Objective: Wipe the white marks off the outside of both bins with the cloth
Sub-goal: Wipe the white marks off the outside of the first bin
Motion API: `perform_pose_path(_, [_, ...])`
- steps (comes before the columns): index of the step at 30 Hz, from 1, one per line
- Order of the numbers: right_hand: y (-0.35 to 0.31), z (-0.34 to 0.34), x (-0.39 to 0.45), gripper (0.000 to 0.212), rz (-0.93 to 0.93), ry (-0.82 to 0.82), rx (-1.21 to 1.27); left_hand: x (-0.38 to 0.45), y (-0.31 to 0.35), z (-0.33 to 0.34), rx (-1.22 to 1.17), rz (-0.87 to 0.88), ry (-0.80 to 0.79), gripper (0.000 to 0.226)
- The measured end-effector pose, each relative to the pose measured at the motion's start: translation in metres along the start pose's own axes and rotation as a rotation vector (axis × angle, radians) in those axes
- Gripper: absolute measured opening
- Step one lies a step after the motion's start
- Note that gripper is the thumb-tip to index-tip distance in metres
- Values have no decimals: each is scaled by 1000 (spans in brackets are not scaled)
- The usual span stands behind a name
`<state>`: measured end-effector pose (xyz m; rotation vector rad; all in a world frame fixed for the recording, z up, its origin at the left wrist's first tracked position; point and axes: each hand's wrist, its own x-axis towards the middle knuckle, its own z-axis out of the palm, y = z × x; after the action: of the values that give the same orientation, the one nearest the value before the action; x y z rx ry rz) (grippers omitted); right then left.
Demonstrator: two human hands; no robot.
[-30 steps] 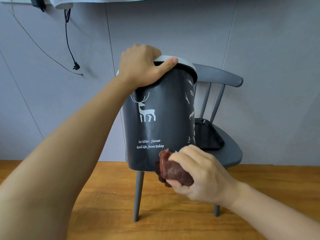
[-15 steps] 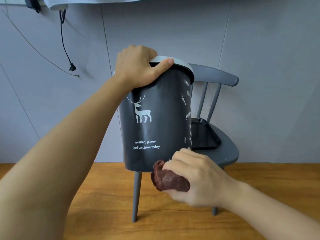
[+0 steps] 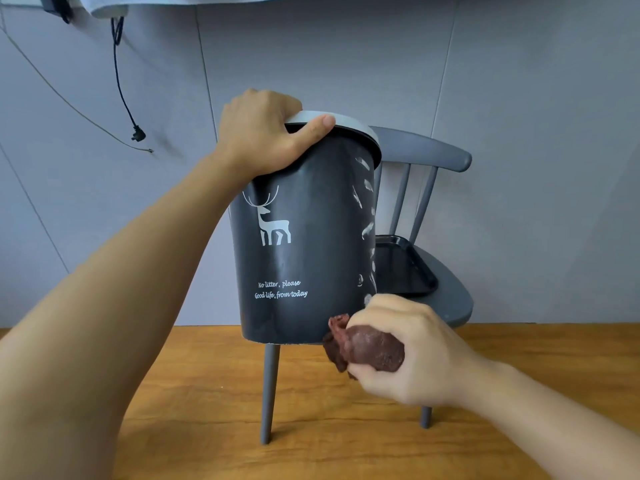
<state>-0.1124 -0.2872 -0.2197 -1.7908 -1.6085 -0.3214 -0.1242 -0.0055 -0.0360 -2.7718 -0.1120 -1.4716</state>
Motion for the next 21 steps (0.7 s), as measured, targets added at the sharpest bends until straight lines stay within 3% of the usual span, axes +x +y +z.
perform_pose_path(5, [1, -9, 13, 38, 139, 248, 29, -2, -3, -2, -36, -14, 12, 70])
perform_pose_path(10, [-4, -4, 5, 32, 15, -112, -43, -4, -3, -3, -50, 12, 20, 69])
perform_pose_path(12, [-5, -15, 8, 25, -5, -122, -13, -6, -5, -4, -49, 23, 24, 67])
perform_pose_path(18, [5, -51, 29, 30, 207, 397, 210, -16, -13, -9, -135, 79, 79, 55])
perform_pose_path(21, [12, -55, 38, 30, 278, 516, 269, -20, -17, -13, -150, 101, 92, 41])
